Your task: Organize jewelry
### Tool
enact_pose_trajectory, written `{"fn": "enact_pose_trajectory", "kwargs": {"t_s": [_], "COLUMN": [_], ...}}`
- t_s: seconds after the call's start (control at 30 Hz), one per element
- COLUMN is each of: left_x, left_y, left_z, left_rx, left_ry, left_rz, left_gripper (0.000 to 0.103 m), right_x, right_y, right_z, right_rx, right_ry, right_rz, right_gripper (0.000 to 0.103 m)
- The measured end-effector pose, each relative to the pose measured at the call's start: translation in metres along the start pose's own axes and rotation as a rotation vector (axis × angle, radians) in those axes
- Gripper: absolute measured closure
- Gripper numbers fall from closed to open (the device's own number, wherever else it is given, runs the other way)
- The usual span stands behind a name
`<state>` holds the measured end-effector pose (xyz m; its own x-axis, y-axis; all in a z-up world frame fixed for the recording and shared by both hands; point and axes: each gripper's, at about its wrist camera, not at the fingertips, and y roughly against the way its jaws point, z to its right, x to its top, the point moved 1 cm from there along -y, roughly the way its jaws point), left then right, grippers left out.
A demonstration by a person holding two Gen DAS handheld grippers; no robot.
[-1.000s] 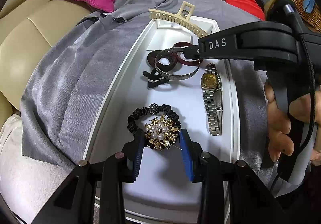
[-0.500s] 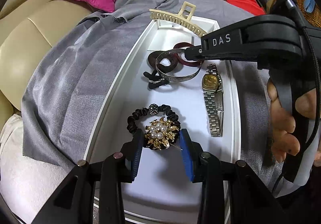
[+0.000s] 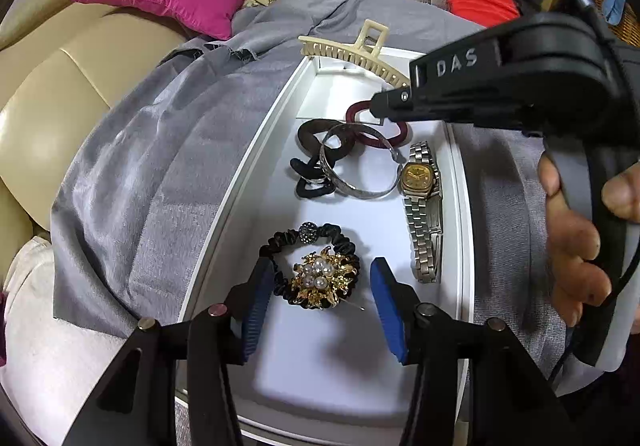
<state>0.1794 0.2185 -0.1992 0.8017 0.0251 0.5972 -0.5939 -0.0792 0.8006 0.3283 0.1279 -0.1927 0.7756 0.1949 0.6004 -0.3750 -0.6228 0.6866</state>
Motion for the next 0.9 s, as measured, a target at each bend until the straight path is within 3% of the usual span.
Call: {"fn": "enact_pose_trajectory", "kwargs": {"t_s": [0.07, 0.1, 0.4, 0.63, 0.7, 0.9], "left_x": [0.0, 0.001, 0.004, 0.007, 0.007, -0.007], "left_y": [0.002, 0.004, 0.015, 0.03, 0.035, 0.06], "left_z": [0.001, 0.002, 0.003, -0.008, -0.011, -0.02], "left_rx": [-0.001, -0.001, -0.016, 0.082, 0.158, 0.251], "left_ry": [0.001, 0.0, 0.018, 0.064, 0.078, 0.104], "left_rz": [0.014, 0.027, 0.087, 0.129, 0.131, 0.122], "left_gripper": [0.036, 0.036, 0.035, 0.034, 0.023, 0.021], "right_x": [0.001, 0.001, 0.001, -0.011, -0.017, -0.04], "right_y": [0.003, 0.004, 0.013, 0.037, 0.049, 0.082], "right_z": [-0.001, 0.0, 0.001, 0.001, 0.0, -0.006], "right_rx": [0.001, 0.0, -0.001, -0.032, -0.057, -0.113], "right_ry": [0.0, -0.003, -0.008, -0.004, 0.001, 0.028], "right_rz": [0.009, 0.014, 0.03, 0.047, 0.061, 0.084], "right_gripper": [0.074, 0.072, 0.071, 0.071, 0.071, 0.071]}}
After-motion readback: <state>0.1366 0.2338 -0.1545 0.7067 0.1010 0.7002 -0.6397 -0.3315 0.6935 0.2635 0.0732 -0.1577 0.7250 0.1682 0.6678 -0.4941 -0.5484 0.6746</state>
